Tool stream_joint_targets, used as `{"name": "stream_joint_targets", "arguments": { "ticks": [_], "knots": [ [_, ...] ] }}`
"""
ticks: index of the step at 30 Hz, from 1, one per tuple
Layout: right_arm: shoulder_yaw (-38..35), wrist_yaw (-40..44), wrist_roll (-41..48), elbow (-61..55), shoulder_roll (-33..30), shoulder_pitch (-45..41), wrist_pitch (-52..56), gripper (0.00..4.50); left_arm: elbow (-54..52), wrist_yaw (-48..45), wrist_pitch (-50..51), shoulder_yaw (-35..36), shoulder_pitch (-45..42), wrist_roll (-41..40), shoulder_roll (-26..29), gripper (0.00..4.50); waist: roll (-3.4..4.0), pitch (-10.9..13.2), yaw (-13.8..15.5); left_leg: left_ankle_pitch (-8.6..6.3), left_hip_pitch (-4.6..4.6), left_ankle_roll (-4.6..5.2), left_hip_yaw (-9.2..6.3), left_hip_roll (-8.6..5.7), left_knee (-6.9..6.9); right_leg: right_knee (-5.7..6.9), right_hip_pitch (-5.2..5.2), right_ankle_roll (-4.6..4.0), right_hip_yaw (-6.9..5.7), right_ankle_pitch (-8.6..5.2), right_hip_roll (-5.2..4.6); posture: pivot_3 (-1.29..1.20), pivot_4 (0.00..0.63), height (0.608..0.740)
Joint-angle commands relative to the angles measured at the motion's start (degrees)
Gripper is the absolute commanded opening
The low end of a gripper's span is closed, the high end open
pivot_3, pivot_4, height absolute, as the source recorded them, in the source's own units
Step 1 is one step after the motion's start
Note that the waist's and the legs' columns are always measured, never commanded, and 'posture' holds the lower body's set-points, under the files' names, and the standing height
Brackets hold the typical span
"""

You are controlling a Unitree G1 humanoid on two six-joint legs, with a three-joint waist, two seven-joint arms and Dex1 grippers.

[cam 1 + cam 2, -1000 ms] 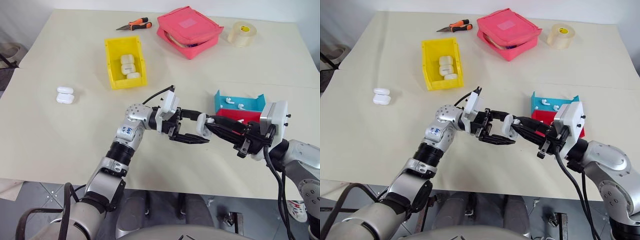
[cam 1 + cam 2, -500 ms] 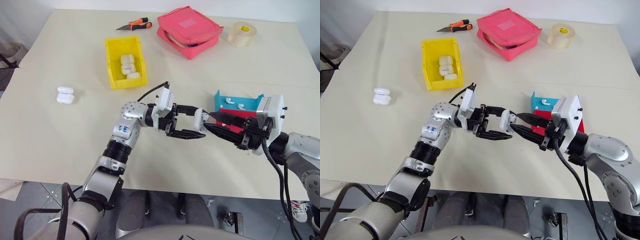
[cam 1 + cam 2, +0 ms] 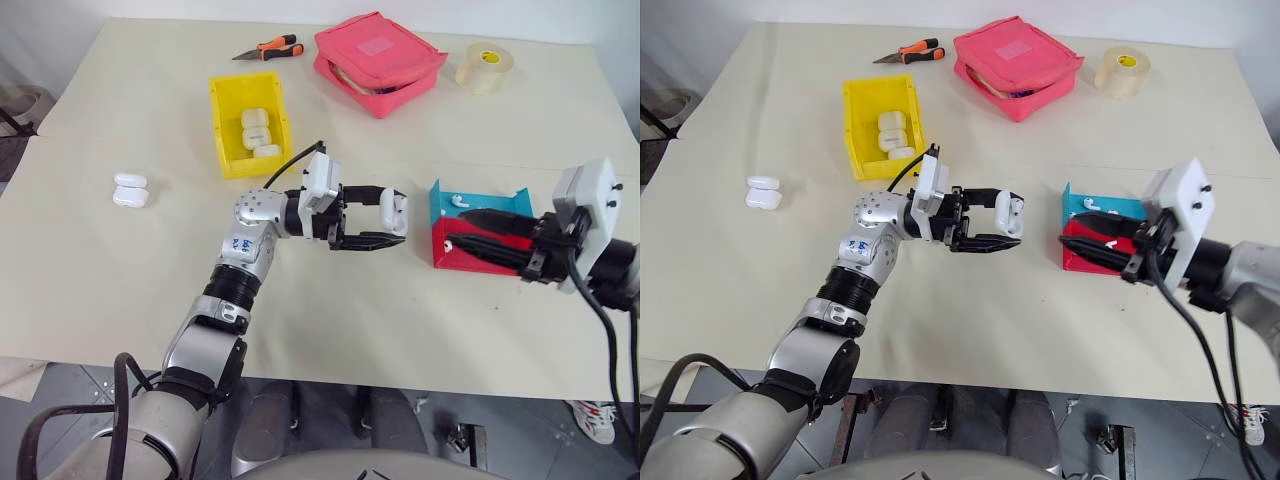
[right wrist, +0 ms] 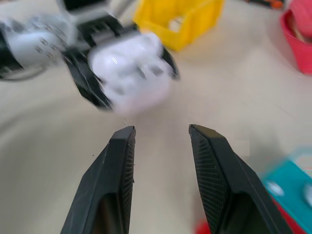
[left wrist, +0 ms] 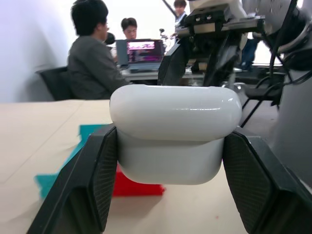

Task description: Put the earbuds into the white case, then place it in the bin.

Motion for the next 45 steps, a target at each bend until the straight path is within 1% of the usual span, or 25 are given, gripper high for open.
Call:
{"name": "stream_joint_targets", "arguments": {
  "ticks": [1, 4, 6, 8, 11, 15, 23, 26, 33, 38, 45],
  "knots": [
    [4.76, 3.45, -8.71, 9.74, -5.85, -5.73, -2.56, 1.82, 0.98, 0.05, -1.09, 0.39, -2.31, 1.39, 1.33, 2.81, 0.00, 0.00, -0.12, 0.00, 0.01, 0.00, 0.01, 0.00, 0.00, 0.02, 0.00, 0.00, 0.00, 0.00, 0.00, 0.00, 0.150, 0.740],
    [14.46, 6.41, -16.82, 19.22, -8.06, -14.13, -4.05, 1.82, 1.87, -0.88, -1.75, 0.49, -2.73, 1.88, 2.26, 2.81, 0.00, 0.00, -0.25, 0.00, 0.01, 0.00, 0.05, 0.02, -0.05, -0.01, -0.04, 0.00, 0.01, 0.00, 0.01, 0.00, 0.150, 0.740],
    [22.11, 8.69, -23.30, 26.23, -7.47, -21.80, -4.45, 1.82, 2.35, -1.45, -2.62, 0.49, -2.86, 2.21, 2.76, 2.81, 0.00, 0.00, -0.31, 0.00, 0.00, 0.00, 0.07, 0.02, -0.06, -0.01, -0.08, 0.00, 0.03, 0.00, 0.01, 0.00, 0.150, 0.740],
    [29.04, 11.15, -29.62, 33.70, -5.13, -29.89, -5.94, 1.82, 2.21, -1.62, -2.83, 0.58, -2.79, 2.13, 2.90, 2.81, 0.01, 0.00, -0.47, 0.01, -0.02, -0.01, 0.12, 0.01, -0.05, 0.00, -0.11, 0.00, 0.04, 0.00, 0.01, 0.00, 0.150, 0.740],
    [35.76, 14.47, -36.61, 43.82, -0.81, -39.25, -8.48, 1.82, 1.50, -1.76, -3.05, 0.55, -2.42, 2.02, 2.79, 2.81, 0.01, 0.01, -0.66, 0.01, -0.04, -0.01, 0.16, 0.02, -0.08, -0.01, -0.14, 0.00, 0.03, 0.00, 0.02, 0.00, 0.150, 0.740],
    [41.27, 19.12, -44.11, 55.51, 4.38, -47.69, -15.17, 1.82, -1.50, -2.11, -2.35, 0.18, -0.91, 1.55, 2.54, 2.81, 0.02, 0.01, -0.70, 0.01, -0.12, -0.01, 0.22, 0.00, -0.09, -0.02, -0.19, 0.00, -0.02, 0.00, 0.00, 0.00, 0.150, 0.740],
    [45.09, 25.38, -53.57, 70.65, 9.76, -57.34, -23.61, 1.82, -7.12, -2.31, -0.39, -0.57, 2.18, 1.08, 2.54, 2.81, 0.02, 0.01, -0.70, 0.01, -0.19, -0.01, 0.23, -0.02, -0.07, -0.02, -0.20, 0.01, -0.11, 0.00, -0.02, 0.00, 0.150, 0.740],
    [45.34, 27.06, -56.18, 73.91, 10.82, -59.01, -25.89, 1.82, -8.68, -1.85, 0.28, -0.50, 2.99, 1.05, 2.52, 2.81, 0.02, 0.01, -0.81, 0.02, -0.19, -0.03, 0.21, 0.01, -0.07, 0.00, -0.20, 0.00, -0.14, 0.00, 0.00, 0.00, 0.150, 0.740],
    [44.56, 29.55, -59.05, 79.04, 14.46, -61.87, -29.10, 1.82, -11.12, -0.78, 1.27, -0.58, 4.26, 0.94, 2.42, 2.81, 0.03, 0.01, -1.63, 0.03, -0.17, -0.06, 0.18, 0.02, -0.07, 0.03, -0.20, 0.00, -0.12, 0.00, 0.00, 0.00, 0.150, 0.740],
    [44.62, 28.63, -60.94, 82.96, 17.88, -63.06, -30.71, 1.82, -13.09, -0.75, 2.44, -0.92, 5.72, 0.77, 2.77, 2.81, 0.03, 0.01, -1.82, 0.04, -0.13, -0.06, 0.12, 0.03, -0.07, 0.05, -0.20, 0.00, -0.12, 0.00, 0.00, 0.00, 0.150, 0.740],
    [44.23, 26.15, -63.25, 89.07, 20.74, -64.89, -33.79, 1.82, -14.86, -0.41, 3.55, -1.36, 6.52, 0.48, 2.98, 2.81, 0.05, 0.02, -1.67, 0.04, -0.14, -0.07, 0.05, 0.01, -0.07, 0.07, -0.20, 0.00, -0.10, 0.00, -0.02, 0.00, 0.150, 0.740]
  ]
}}
